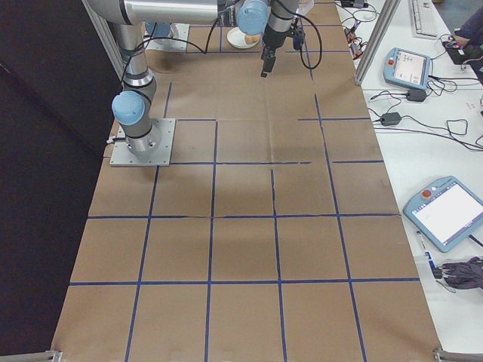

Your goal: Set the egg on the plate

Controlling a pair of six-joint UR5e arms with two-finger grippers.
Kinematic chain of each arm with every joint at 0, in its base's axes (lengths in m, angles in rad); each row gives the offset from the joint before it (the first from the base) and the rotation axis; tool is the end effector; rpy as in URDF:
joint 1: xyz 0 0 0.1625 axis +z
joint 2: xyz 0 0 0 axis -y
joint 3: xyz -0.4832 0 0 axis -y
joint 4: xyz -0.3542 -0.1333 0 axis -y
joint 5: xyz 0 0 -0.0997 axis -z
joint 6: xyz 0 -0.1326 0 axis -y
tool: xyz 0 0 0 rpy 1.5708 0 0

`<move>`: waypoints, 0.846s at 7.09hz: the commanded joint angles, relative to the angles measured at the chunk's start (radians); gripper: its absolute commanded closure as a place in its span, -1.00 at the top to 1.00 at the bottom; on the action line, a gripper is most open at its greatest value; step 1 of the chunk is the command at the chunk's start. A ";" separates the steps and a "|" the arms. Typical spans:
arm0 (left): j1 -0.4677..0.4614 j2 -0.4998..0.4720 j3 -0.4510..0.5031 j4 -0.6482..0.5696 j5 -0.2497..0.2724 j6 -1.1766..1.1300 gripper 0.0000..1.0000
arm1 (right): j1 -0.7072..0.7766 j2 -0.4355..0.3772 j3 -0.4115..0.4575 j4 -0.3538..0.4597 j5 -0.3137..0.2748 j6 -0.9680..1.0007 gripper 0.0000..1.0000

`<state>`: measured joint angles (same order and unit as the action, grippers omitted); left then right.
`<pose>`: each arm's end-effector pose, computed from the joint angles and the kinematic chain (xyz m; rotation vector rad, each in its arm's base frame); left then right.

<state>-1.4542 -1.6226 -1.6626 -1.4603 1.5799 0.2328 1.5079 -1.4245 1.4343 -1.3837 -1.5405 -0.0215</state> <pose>-0.0764 -0.4830 0.4585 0.1825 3.1326 0.0536 0.1058 -0.5041 0.4876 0.0685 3.0876 0.3028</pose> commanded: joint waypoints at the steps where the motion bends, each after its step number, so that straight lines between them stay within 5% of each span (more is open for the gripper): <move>1: 0.000 -0.002 -0.017 0.003 0.035 -0.003 0.99 | 0.000 0.001 0.000 0.000 0.000 0.000 1.00; 6: 0.002 0.012 -0.023 0.000 0.035 -0.009 0.99 | 0.000 0.001 0.000 0.000 0.000 0.000 1.00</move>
<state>-1.4526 -1.5991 -1.6866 -1.4580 1.6146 0.2285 1.5079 -1.4242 1.4343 -1.3836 -1.5408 -0.0215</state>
